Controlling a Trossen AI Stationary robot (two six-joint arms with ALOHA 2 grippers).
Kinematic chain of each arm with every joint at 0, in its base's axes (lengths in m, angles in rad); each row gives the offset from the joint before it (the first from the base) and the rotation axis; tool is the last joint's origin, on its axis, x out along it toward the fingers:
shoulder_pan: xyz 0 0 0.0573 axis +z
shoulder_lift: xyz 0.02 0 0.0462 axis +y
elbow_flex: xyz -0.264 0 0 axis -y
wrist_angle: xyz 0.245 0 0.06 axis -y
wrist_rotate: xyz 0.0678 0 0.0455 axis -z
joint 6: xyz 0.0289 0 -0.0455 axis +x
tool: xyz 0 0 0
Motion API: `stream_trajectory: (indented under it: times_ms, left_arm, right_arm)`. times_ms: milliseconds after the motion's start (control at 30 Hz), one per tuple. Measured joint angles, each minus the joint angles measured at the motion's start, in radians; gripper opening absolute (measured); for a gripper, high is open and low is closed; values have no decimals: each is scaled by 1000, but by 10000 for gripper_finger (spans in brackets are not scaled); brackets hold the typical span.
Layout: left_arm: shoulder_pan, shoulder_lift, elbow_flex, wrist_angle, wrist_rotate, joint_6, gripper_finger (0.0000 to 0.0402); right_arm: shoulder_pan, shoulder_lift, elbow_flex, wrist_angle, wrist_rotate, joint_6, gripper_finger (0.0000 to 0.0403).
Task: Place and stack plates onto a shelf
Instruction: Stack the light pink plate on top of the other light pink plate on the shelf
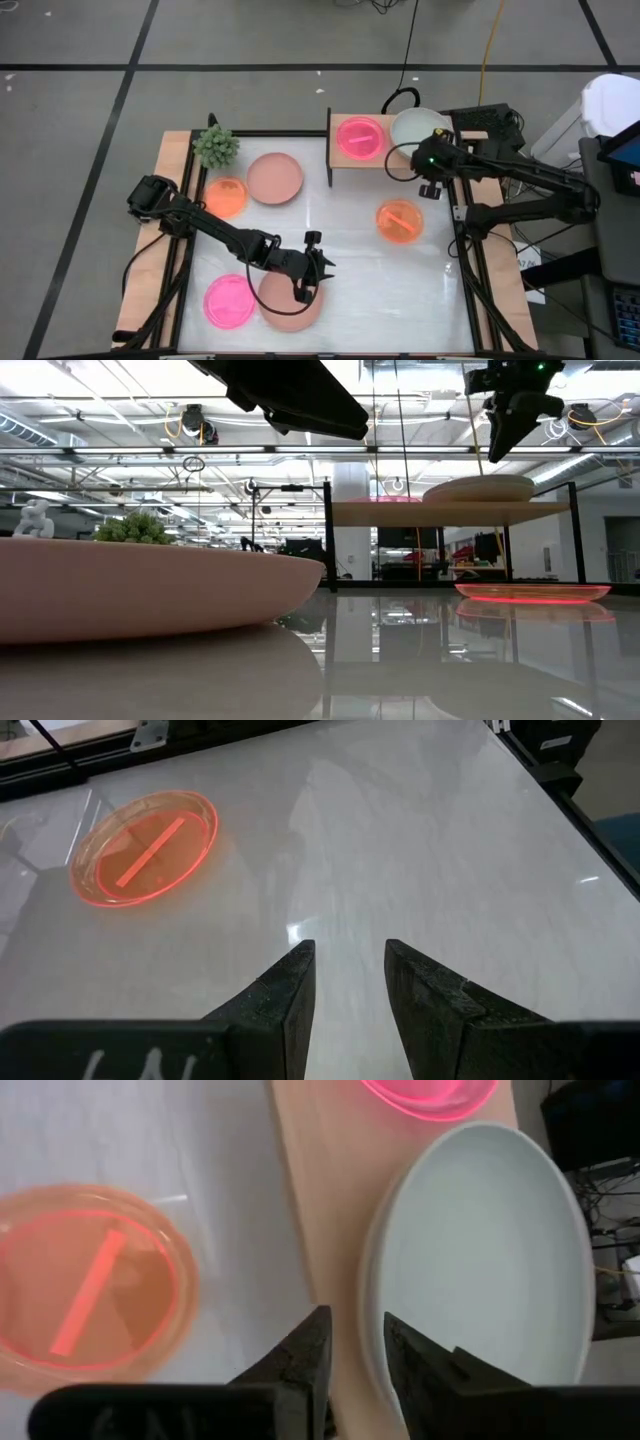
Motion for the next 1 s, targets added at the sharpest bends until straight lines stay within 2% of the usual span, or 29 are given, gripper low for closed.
stream_trajectory:
  times_ms: [267,433,567,767,900,1000]
  left_arm:
    - [-2,0,0,-37,0,-9,129]
    - [-17,-47,0,-168,0,-74,129]
    - [-48,-100,0,-330,1,-168,129]
    - [-109,-138,0,-596,35,-263,129]
    - [-136,-138,0,-760,89,-302,129]
    - [-145,-138,0,-847,92,-359,129]
  right_arm:
    - [129,-4,0,-6,-7,191,44]
    - [243,-10,0,36,-121,340,21]
    - [364,-6,-2,91,-129,406,10]
    - [525,-5,-86,282,-129,419,8]
    - [597,-4,-167,421,-129,413,8]
    - [633,-4,-211,484,-128,412,8]
